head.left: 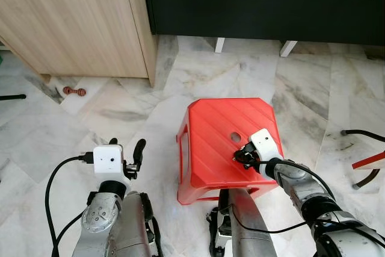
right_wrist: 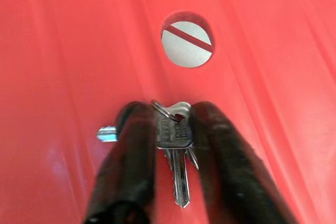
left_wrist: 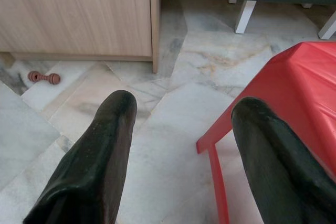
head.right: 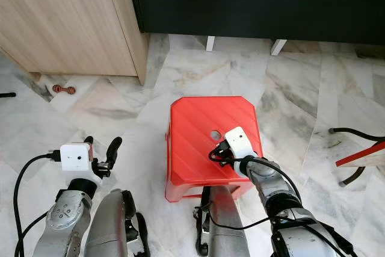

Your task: Hang keys on a hook

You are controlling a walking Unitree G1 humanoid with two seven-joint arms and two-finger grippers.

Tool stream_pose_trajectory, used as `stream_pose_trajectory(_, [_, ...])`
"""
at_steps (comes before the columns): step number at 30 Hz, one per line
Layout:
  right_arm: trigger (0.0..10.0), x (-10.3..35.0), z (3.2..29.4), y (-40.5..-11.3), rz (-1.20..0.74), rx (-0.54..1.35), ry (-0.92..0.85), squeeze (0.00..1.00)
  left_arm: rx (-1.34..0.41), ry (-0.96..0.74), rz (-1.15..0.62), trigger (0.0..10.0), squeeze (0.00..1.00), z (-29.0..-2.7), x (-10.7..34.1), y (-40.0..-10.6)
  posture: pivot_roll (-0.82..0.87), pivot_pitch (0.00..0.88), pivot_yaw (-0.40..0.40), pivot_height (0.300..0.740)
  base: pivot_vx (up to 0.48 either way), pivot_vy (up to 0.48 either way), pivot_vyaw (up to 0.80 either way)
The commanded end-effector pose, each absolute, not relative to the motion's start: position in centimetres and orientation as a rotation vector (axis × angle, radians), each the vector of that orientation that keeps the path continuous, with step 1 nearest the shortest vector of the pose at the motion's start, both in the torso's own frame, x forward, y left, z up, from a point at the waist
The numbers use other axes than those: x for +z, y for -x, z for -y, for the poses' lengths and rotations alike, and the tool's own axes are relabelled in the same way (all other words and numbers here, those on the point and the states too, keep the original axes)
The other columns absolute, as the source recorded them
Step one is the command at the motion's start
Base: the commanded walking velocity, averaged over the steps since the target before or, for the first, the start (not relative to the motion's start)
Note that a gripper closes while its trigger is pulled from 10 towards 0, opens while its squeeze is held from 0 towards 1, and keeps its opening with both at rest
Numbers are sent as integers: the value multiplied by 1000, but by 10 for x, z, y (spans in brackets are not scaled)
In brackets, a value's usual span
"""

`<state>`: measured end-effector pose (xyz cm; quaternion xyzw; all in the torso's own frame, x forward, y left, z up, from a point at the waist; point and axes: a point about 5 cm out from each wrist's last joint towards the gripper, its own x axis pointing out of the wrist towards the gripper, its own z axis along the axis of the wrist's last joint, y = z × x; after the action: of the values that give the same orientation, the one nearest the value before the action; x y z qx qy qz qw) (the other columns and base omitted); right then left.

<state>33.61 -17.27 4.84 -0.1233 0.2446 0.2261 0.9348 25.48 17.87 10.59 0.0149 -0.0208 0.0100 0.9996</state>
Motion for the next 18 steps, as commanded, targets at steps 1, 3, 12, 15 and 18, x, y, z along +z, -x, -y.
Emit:
stream_pose_trajectory(1, [0,34,178,-326,-569,449,243,0,27,-31,17,10000,0,-179,102,-250,-35,383,-90,619,0,0,0])
stream_pose_trajectory(3, [0,34,178,-326,-567,450,241,0,27,-31,16,10000,0,-179,101,-250,-37,382,-90,619,0,0,0])
stream_pose_trajectory(12, [0,36,176,-327,-541,436,225,0,27,-32,18,10000,0,-179,101,-252,-38,374,-89,619,0,0,0])
stream_pose_trajectory(15, [0,38,175,-328,-525,433,223,0,27,-33,19,10000,0,-179,101,-253,-37,370,-88,619,0,0,0])
stream_pose_trajectory(18, [0,40,174,-330,-499,424,215,0,27,-34,21,10000,0,-179,102,-254,-41,368,-89,619,0,0,0])
